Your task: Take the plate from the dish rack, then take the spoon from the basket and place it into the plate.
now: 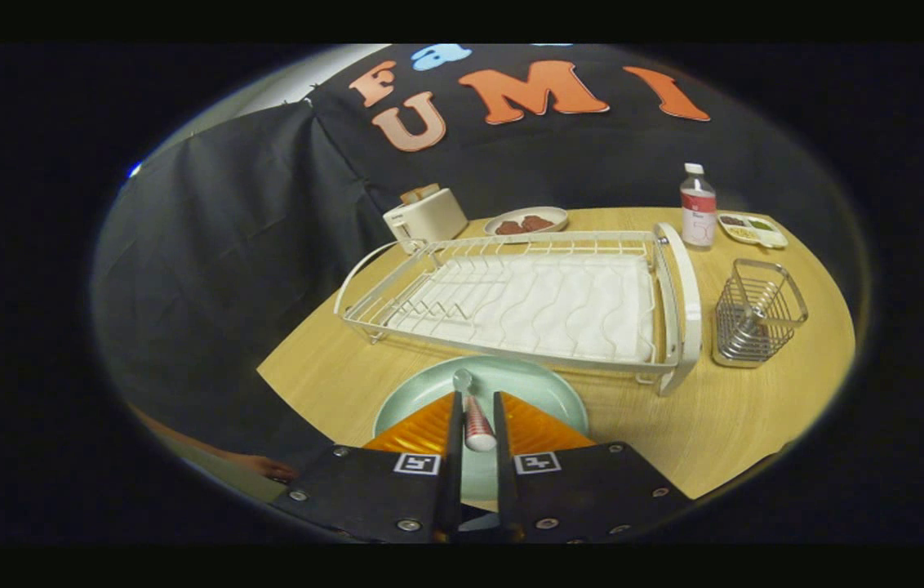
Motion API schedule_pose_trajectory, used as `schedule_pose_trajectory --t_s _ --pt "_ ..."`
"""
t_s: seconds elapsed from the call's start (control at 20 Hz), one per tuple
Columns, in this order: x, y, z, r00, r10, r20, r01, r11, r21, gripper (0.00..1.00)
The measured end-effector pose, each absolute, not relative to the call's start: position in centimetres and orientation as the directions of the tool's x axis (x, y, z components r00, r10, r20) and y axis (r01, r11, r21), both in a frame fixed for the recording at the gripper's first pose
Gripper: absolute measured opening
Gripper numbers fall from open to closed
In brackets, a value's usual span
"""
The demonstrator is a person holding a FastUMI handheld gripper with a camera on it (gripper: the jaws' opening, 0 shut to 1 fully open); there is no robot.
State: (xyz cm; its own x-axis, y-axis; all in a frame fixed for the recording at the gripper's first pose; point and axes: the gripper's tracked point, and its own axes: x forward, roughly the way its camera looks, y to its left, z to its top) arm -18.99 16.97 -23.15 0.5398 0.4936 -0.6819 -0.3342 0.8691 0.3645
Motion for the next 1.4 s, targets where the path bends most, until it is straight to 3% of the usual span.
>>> schedule_pose_trajectory --t_s 0.3,0.45,0.6,1.0,1.4 --pt "-19.1 15.1 -24.6 0.529 0.442 -0.725 -0.253 0.897 0.362 0.29" --pt "-17.3 13.6 -22.8 0.593 0.393 -0.703 -0.249 0.920 0.304 0.33" --pt "-15.1 12.0 -20.2 0.657 0.352 -0.667 -0.245 0.936 0.253 0.44" --pt "-8.6 6.5 -7.9 0.867 0.212 -0.451 -0.190 0.977 0.093 0.72" --pt "-5.8 4.1 4.5 0.970 0.139 -0.199 -0.132 0.990 0.048 0.88"
